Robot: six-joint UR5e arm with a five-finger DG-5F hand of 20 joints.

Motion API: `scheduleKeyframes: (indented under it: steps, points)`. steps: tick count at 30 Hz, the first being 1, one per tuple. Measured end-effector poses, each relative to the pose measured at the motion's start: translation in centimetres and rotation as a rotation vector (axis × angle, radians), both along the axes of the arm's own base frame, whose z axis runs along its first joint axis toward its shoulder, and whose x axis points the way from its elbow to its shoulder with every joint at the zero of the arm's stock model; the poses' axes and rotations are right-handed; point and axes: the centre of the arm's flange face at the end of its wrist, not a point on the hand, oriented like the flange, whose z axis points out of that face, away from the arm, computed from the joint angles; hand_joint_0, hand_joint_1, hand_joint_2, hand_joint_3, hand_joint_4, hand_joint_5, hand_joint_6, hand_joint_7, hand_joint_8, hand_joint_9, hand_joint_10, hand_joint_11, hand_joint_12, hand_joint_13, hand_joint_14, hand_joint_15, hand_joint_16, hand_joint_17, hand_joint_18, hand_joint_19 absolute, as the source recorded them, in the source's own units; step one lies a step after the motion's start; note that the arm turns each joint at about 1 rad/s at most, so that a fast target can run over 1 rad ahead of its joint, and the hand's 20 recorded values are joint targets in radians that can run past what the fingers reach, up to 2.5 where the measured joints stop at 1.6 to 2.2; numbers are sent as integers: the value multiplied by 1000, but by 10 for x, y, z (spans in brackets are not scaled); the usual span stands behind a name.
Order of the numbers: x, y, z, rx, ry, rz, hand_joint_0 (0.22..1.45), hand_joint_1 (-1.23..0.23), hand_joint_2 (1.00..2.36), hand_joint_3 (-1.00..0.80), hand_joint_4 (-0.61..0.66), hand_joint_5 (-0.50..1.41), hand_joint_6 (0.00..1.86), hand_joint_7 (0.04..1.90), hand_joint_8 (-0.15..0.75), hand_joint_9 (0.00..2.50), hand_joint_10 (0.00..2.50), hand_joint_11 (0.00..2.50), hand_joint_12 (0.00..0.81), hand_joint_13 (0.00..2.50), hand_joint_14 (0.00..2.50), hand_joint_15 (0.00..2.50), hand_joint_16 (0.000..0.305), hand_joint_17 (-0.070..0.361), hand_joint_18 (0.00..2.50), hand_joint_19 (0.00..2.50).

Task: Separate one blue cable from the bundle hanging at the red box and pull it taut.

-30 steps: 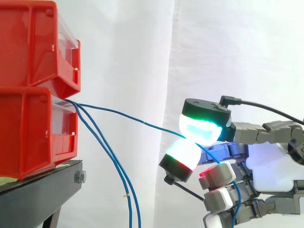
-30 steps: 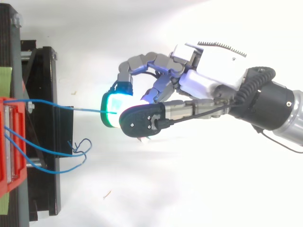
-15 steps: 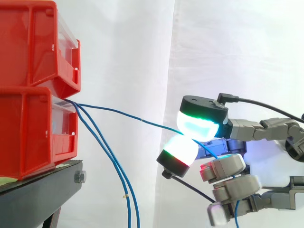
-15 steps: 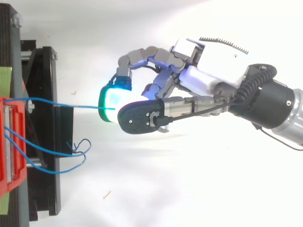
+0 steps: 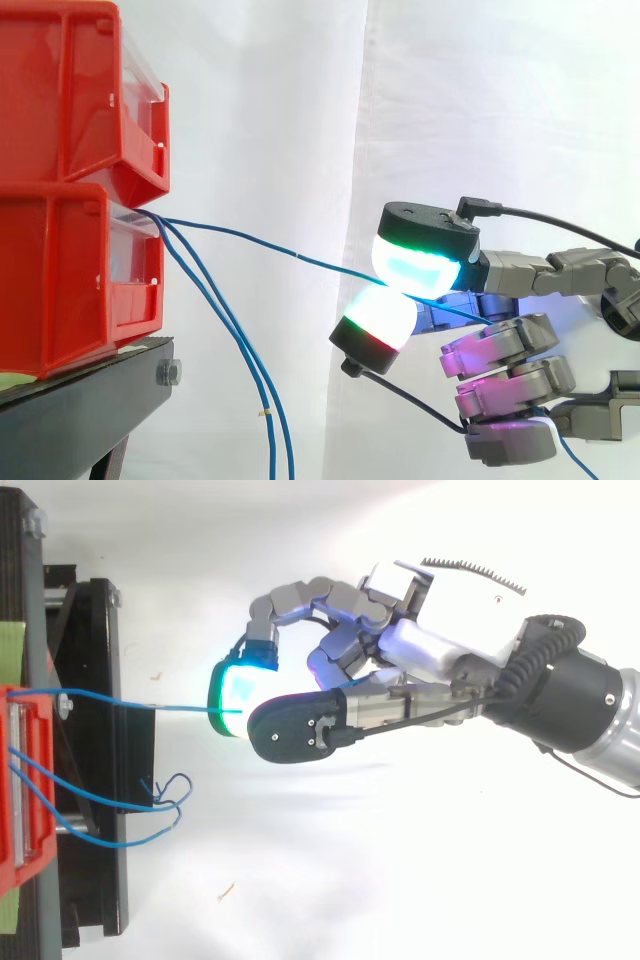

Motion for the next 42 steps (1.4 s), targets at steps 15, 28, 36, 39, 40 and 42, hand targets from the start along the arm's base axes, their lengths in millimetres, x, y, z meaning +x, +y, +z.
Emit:
scheduleKeyframes:
  steps: [15,28,36,39,40,42]
  points:
    - [0,6,1,-38,14,8,737,-759,1024,-190,-49,-212,907,1209,313,1009,1668,1557,373,932,2500,1520,38,86,1352,1412]
    - [0,6,0,-41,18,8,738,-760,1024,-191,-56,-211,905,1223,312,1004,1734,1517,370,925,2500,1519,38,86,1338,1392]
    - [0,6,0,-41,18,9,738,-760,1024,-187,-57,-211,905,1226,312,992,1761,1533,370,922,2500,1530,38,86,1325,1394]
    - [0,6,0,-41,18,9,739,-760,1024,-191,-57,-211,905,1226,312,991,1764,1523,368,920,2500,1508,38,86,1326,1382]
    - [0,6,0,-41,18,9,740,-760,1023,-192,-58,-211,906,1217,313,991,1765,1528,368,922,2500,1503,38,86,1326,1383]
    - [0,6,0,-41,18,9,740,-760,1023,-190,-57,-211,905,1222,313,990,1767,1527,369,923,2500,1515,38,87,1326,1382]
